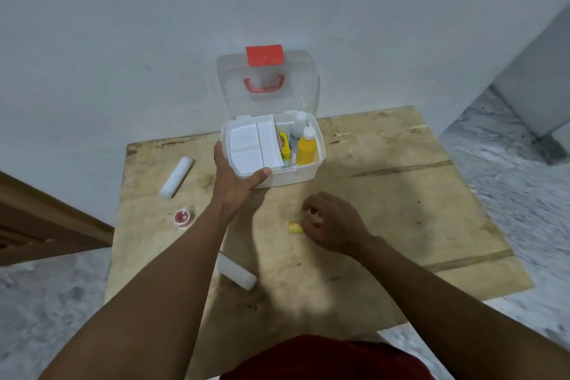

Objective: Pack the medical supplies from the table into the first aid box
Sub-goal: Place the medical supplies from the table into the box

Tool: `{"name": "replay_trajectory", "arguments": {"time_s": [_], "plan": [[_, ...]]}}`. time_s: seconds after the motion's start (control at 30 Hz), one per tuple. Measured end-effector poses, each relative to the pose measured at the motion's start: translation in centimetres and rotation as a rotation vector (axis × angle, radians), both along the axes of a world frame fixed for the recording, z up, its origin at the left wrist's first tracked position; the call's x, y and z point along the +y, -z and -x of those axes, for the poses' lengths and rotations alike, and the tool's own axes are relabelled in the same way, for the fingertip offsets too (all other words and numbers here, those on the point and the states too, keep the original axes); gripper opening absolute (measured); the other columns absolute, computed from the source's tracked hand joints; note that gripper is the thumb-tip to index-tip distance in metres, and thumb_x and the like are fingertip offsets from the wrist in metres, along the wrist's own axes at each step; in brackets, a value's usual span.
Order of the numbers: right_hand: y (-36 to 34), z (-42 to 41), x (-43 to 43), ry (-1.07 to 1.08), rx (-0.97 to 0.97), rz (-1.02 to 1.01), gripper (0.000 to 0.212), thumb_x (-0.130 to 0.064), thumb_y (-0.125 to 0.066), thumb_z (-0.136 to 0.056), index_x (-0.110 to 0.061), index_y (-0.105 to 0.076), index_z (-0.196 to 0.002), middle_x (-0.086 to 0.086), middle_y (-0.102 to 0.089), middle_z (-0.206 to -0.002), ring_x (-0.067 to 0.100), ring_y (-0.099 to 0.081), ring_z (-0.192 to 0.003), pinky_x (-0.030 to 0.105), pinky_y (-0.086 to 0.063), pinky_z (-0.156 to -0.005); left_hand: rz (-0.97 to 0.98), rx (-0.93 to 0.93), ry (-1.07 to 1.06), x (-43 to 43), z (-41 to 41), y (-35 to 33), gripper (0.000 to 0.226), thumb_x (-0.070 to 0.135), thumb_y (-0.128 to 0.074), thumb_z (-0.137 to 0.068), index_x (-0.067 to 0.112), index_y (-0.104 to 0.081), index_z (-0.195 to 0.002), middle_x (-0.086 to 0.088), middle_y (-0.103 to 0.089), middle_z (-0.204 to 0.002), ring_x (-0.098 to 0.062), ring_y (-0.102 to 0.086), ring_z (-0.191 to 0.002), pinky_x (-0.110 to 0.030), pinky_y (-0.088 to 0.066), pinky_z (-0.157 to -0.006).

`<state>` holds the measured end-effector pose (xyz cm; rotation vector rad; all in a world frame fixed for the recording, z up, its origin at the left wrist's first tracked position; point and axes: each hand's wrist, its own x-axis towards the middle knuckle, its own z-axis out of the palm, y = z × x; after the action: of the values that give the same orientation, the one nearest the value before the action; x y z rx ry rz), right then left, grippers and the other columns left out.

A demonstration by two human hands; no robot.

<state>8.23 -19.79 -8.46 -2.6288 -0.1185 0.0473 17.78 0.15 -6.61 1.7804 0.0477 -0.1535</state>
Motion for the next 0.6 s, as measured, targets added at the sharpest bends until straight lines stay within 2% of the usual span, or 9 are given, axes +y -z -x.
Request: {"name": "replay_trajectory", "arguments": {"time_s": [0.07, 0.1, 0.23, 0.3, 0.4, 0.5, 0.6], "plan": [[0.9, 0.7, 0.0, -0.012, 0.100, 0.037, 0.040, -0.046, -0.057, -0.070, -0.019, -0.063, -0.099, 0.003, -0.061, -0.095, 0.025, -0.058, -0.087, 0.035, -0.048, -0.070, -0.002, 0.008, 0.002, 0.1, 0.0, 0.0, 0.110, 0.018, -0.084, -0.075, 0.020, -0.006, -0.152, 0.011, -0.035, -0.134, -0.009, -0.039, -0.122, -0.028, -0.038, -0.101], [1.2, 0.9, 0.0, -0.005, 0.124, 0.055, 0.039, -0.043, -0.059, -0.070, -0.017, -0.063, -0.098, 0.006, -0.060, -0.096, 0.029, -0.057, -0.089, 0.037, -0.048, -0.071, -0.003, 0.010, 0.000, 0.0, 0.0, 0.0, 0.110, 0.018, -0.084, -0.075, 0.021, -0.006, -0.152, 0.011, -0.034, -0.134, -0.008, -0.039, -0.122, -0.027, -0.038, -0.101], [1.6, 0.7, -0.4, 0.022, 0.125, 0.045, 0.018, -0.023, -0.065, -0.079, -0.012, -0.063, -0.093, 0.009, -0.058, -0.096, 0.032, -0.057, -0.089, 0.039, -0.046, -0.070, -0.006, 0.016, -0.005, 0.0, -0.1, 0.0, 0.112, 0.020, -0.084, -0.075, 0.022, -0.005, -0.153, 0.012, -0.032, -0.136, -0.009, -0.037, -0.123, -0.028, -0.037, -0.102], [1.0, 0.5, -0.6, 0.018, 0.082, -0.015, 0.017, -0.020, -0.065, -0.080, -0.013, -0.063, -0.096, 0.007, -0.063, -0.093, 0.028, -0.059, -0.084, 0.035, -0.043, -0.069, -0.009, 0.017, -0.006, 0.0, -0.1, 0.1, 0.112, 0.021, -0.084, -0.075, 0.023, -0.005, -0.153, 0.012, -0.032, -0.136, -0.009, -0.037, -0.123, -0.028, -0.037, -0.101], [-0.7, 0.0, -0.7, -0.002, -0.096, -0.119, 0.019, -0.022, -0.070, -0.080, -0.014, -0.065, -0.097, 0.000, -0.067, -0.081, 0.012, -0.054, -0.067, 0.027, -0.043, -0.064, -0.004, 0.013, -0.007, 0.0, -0.1, 0.1, 0.111, 0.021, -0.085, -0.075, 0.022, -0.006, -0.153, 0.009, -0.034, -0.138, -0.011, -0.039, -0.124, -0.031, -0.039, -0.103], [-3.3, -1.0, -0.4, 0.071, -0.236, -0.238, 0.026, -0.024, -0.077, -0.078, -0.013, -0.067, -0.099, -0.003, -0.069, -0.081, 0.007, -0.059, -0.064, 0.020, -0.050, -0.064, -0.001, 0.010, -0.009, 0.0, -0.2, 0.3, 0.112, 0.021, -0.086, -0.073, 0.023, -0.007, -0.152, 0.005, -0.037, -0.142, -0.014, -0.042, -0.125, -0.037, -0.042, -0.106], [-5.8, -2.6, 0.0, 0.172, -0.273, -0.387, 0.030, -0.020, -0.082, -0.075, -0.011, -0.067, -0.099, -0.008, -0.066, -0.082, -0.001, -0.061, -0.066, 0.013, -0.052, -0.068, -0.012, 0.001, -0.016, 0.0, -0.2, 0.4, 0.111, 0.022, -0.086, -0.072, 0.024, -0.009, -0.152, 0.003, -0.039, -0.143, -0.015, -0.043, -0.125, -0.040, -0.043, -0.106]]}}
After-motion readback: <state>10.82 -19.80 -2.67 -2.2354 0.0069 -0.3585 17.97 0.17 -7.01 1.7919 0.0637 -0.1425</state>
